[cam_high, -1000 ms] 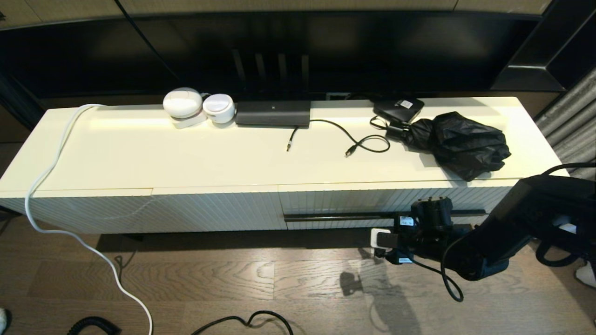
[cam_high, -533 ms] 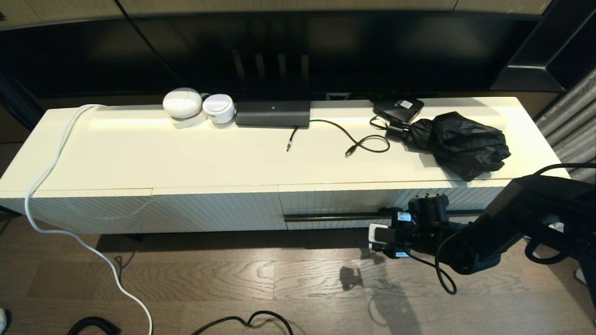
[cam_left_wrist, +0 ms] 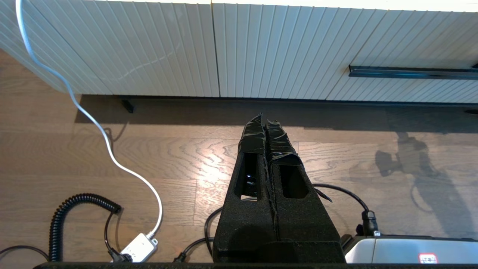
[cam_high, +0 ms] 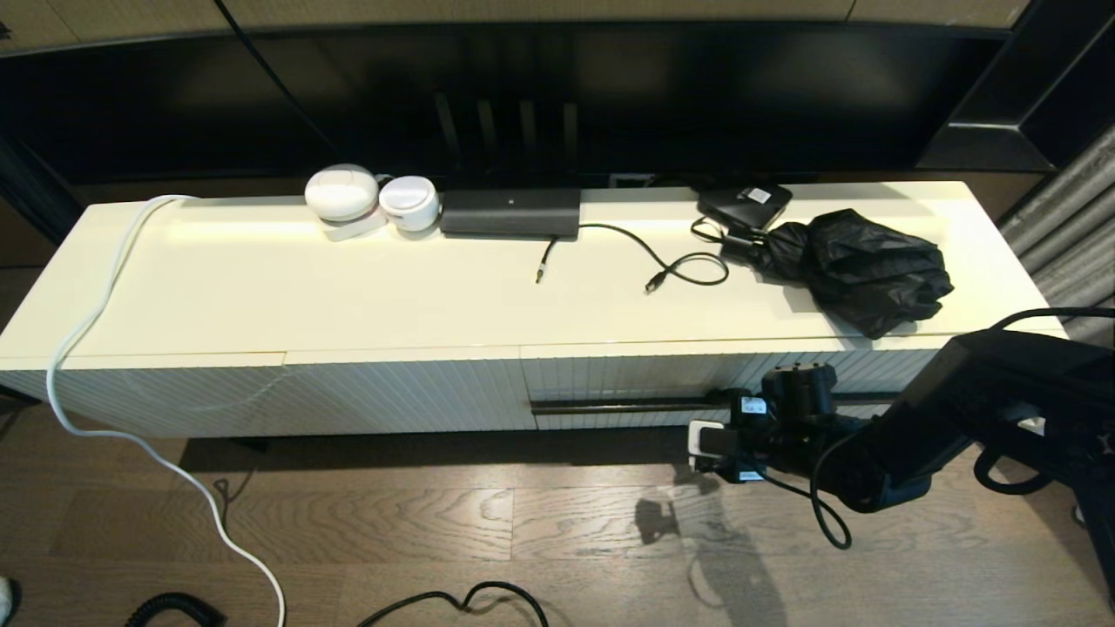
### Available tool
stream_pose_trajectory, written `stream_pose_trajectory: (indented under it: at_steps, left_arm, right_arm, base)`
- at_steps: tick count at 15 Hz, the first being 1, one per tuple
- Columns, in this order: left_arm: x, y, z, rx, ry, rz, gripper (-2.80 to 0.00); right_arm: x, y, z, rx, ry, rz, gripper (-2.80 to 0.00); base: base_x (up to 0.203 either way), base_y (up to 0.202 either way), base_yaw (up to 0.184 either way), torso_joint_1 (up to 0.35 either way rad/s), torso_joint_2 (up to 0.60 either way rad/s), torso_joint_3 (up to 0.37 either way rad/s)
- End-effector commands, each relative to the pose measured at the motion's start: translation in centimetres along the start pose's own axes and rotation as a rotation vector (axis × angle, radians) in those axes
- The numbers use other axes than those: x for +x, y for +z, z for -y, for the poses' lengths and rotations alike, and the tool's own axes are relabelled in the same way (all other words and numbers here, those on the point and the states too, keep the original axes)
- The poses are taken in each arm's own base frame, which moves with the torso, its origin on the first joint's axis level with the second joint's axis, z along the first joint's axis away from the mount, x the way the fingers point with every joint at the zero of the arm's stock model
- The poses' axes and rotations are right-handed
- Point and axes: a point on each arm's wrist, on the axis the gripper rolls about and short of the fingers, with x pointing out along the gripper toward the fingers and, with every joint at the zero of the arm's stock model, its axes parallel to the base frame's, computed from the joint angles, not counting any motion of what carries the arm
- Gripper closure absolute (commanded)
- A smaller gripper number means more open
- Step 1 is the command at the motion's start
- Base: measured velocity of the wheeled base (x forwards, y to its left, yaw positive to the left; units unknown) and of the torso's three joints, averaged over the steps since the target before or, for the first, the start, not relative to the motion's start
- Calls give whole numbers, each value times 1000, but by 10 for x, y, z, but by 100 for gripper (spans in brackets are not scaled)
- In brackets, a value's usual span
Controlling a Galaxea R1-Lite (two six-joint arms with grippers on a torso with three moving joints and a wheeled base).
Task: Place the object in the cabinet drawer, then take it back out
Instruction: Open the drawer
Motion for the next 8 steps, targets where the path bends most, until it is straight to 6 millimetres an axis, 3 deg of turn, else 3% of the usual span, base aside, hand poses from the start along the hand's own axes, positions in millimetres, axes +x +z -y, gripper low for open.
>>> stream_pose_trajectory:
  at_steps: [1,8]
  left_arm:
    - [0,0,0,-1,-2,-1,0]
    - [0,0,0,-1,1,-1,0]
  right_arm:
    - [2,-2,-6,-5,18,-5,-280]
    - [6,-4,-15,-3,45,-12,-280]
  base:
    - [0,0,0,0,0,0]
    - [0,0,0,0,0,0]
